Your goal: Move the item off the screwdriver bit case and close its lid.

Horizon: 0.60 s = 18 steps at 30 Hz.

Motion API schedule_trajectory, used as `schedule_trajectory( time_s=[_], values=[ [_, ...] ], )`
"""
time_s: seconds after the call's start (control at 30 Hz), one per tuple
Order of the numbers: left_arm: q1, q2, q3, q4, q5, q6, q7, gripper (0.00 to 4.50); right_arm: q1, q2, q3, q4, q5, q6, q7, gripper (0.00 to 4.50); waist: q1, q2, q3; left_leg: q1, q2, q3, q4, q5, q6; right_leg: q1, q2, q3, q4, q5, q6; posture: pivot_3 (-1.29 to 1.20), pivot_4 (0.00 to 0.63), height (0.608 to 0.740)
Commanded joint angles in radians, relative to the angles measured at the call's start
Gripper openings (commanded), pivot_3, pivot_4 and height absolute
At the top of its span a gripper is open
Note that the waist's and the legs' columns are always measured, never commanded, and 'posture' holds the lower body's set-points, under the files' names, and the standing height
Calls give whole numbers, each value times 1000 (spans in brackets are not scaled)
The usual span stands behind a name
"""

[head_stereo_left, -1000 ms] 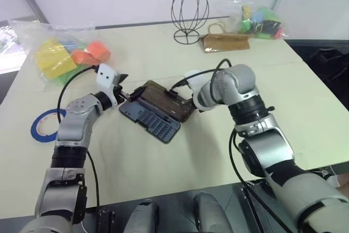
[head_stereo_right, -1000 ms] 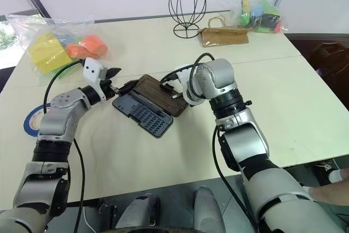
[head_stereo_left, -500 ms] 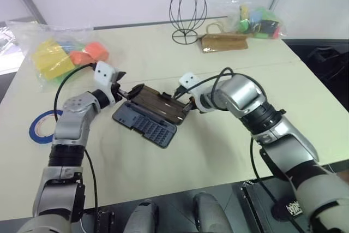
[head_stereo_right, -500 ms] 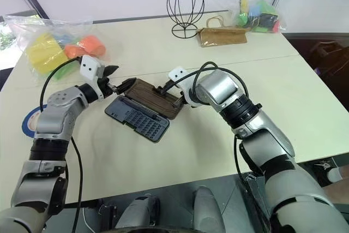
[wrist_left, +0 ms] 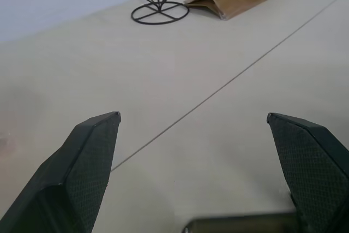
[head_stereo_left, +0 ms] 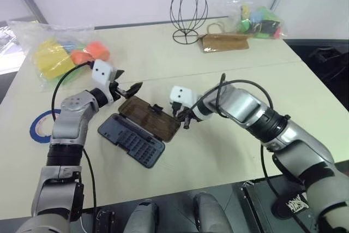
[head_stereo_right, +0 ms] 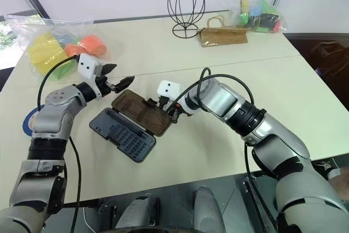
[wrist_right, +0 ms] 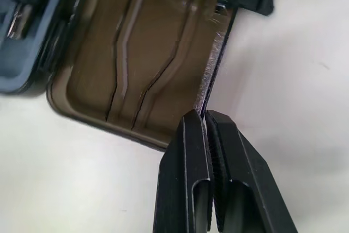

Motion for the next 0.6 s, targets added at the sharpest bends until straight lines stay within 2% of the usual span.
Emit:
schedule_trajectory(
  time_s=[0.03, 0.33, 0.6],
  values=[
    [-15, 14, 27, -34, -10, -11, 4, 4500, 1, 2, -11, -23, -36, -37, 61, 45, 0, 0, 0, 0, 0, 0, 0, 0, 0, 0, 0, 0, 0, 0, 0, 0, 150, 740],
    [-23, 12, 24, -26, -8, -13, 3, 4500, 13, -14, 9, 21, -216, -248, 121, 45, 3, 0, 0, 0, 0, 0, 0, 0, 0, 0, 0, 0, 0, 0, 0, 0, 150, 740],
    [-26, 4, 20, -25, -10, -14, 2, 4500, 20, -37, 15, 115, -395, -582, 174, 45, 7, 0, 0, 0, -1, 0, 1, 0, 0, 0, 0, 0, -1, 0, 0, 0, 150, 740]
  ],
)
